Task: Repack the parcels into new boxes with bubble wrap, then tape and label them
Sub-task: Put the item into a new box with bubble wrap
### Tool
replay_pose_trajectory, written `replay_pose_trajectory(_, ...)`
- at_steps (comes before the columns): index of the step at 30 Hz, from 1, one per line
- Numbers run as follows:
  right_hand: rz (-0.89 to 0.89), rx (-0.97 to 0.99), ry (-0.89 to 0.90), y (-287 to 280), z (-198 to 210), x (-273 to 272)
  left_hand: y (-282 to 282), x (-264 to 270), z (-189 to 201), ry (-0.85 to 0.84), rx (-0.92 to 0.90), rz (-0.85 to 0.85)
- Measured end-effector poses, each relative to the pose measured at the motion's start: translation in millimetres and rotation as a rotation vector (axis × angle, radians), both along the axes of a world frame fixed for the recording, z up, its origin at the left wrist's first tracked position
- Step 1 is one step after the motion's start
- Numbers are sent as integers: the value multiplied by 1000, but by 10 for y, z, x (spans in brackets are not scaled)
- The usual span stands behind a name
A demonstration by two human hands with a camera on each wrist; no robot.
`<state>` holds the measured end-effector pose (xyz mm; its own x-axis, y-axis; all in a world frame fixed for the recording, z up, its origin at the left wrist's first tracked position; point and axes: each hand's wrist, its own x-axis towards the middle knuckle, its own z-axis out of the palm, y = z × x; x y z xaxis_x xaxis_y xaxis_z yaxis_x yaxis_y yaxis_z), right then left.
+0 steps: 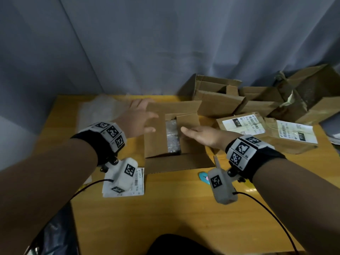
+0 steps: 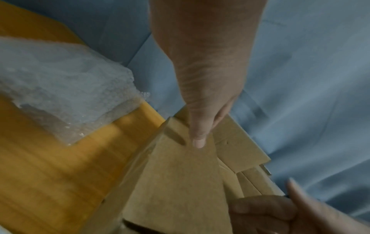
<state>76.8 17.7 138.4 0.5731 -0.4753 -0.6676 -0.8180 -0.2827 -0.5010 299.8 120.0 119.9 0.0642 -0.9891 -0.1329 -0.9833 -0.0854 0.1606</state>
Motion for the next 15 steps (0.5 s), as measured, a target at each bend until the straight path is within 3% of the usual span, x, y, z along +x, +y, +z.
replay_pose_trajectory(5, 139, 76, 88, 122, 213, -30, 171, -66, 146, 234, -92, -31)
replay_pose_trajectory(8, 282, -7, 196, 151, 243, -72, 225, -124, 119, 52, 140, -115)
replay_pose_trajectory(11, 304, -55, 232, 177, 230, -145, 226, -230, -15, -98, 375, -170)
replay_pose_trajectory(15, 187, -44, 107, 228, 222, -226, 258, -372, 0, 78, 384, -116)
